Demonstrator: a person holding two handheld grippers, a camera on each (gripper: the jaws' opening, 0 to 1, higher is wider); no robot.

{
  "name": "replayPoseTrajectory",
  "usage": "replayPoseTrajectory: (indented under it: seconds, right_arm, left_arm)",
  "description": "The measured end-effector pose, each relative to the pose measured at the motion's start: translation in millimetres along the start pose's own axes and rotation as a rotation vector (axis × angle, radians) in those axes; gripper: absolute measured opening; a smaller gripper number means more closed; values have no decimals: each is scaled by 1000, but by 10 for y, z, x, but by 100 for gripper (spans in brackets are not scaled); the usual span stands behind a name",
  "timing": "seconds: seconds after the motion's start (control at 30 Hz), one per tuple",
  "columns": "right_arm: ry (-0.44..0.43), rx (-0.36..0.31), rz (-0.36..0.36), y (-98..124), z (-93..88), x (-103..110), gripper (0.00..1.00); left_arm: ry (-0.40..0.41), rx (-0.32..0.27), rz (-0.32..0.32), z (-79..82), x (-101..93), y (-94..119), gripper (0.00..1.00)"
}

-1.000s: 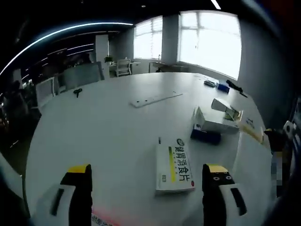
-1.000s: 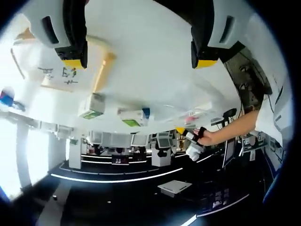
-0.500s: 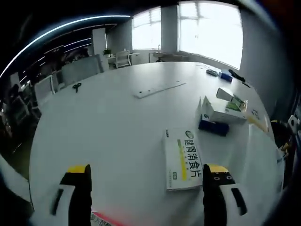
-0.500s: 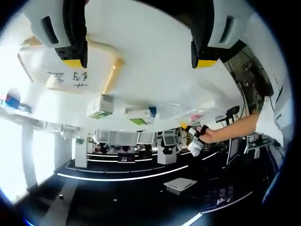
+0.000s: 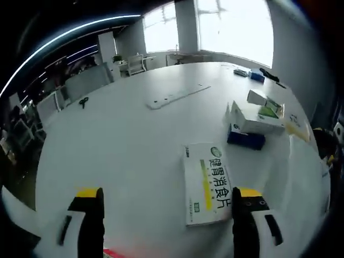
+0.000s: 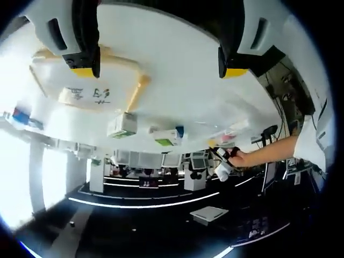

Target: Arrange the small medicine boxes into an aligned row inside the storage area until every box is upright, visible, and separated from the surrounding clutter.

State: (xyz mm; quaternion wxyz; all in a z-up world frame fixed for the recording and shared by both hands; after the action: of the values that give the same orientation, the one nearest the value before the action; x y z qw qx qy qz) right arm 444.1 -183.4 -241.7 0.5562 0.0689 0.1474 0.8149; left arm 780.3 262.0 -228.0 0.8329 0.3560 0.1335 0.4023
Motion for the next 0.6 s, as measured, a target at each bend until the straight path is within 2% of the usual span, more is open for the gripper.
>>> replayPoseTrajectory:
  seconds: [0.13,0.23,0.43,0.5,0.53,0.6]
  right_arm:
    - [-15,-15,12,10,3,9,89]
    - [11,8,-15,15,-8,-12,89]
    - [2,-7,-21,72,11,-38,89]
    - [8,-12,-26,87,10,-35,89]
    - [10,-13,-26,100,2,-31,89]
    - [12,-26,-21,127,-1,-23,89]
  left_arm:
    - [-22,26,-13,-11,-113,-77,100]
    - [-33,37,-3,9,-131,-69,100]
    - [-62,48,58,-13,-27,8,99]
    - [-96,42,87,-20,28,53,98]
    - [-126,39,72,-28,15,63,95]
    - [-123,61,35,-91,-41,67,90]
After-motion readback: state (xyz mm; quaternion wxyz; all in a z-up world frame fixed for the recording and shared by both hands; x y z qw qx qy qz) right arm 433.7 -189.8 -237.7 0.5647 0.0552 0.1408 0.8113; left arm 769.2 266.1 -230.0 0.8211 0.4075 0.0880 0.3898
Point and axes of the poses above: the point that each gripper's makers call its tool centre point, and the gripper's own axes: y roughly backward along the fingers, x roughly to its left, z roughly out of its top, the point moved 8 cm from there along y, roughly backward along the fingers, and after that the axes turned 2 degrees about -z, right-handed, at the moved point
